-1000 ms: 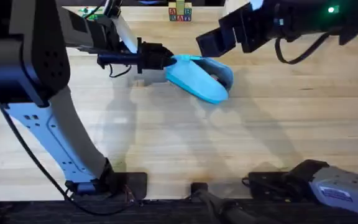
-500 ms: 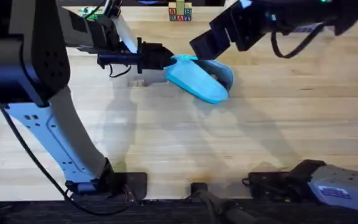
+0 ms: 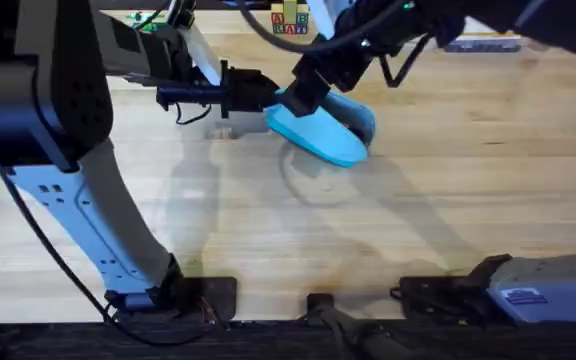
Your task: Unzip the bag, pick up the pens from the table one at a time and place them inside, then zip the bag closed.
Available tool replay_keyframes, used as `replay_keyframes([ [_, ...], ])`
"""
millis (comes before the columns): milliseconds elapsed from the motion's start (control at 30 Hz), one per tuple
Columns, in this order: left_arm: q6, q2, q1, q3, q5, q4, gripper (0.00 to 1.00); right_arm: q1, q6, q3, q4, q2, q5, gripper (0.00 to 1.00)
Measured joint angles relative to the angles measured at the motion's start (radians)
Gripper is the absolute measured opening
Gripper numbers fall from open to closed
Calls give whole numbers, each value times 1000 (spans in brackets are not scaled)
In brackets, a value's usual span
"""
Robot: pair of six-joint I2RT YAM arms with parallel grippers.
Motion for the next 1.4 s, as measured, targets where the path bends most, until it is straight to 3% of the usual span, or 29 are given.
replay_keyframes([
  [500, 0, 0, 0, 0, 0, 0, 42, 9, -269, 1, 30, 137, 0, 997],
  [1400, 0, 0, 0, 0, 0, 0, 42, 10, -400, 1, 26, 147, -7, 996],
])
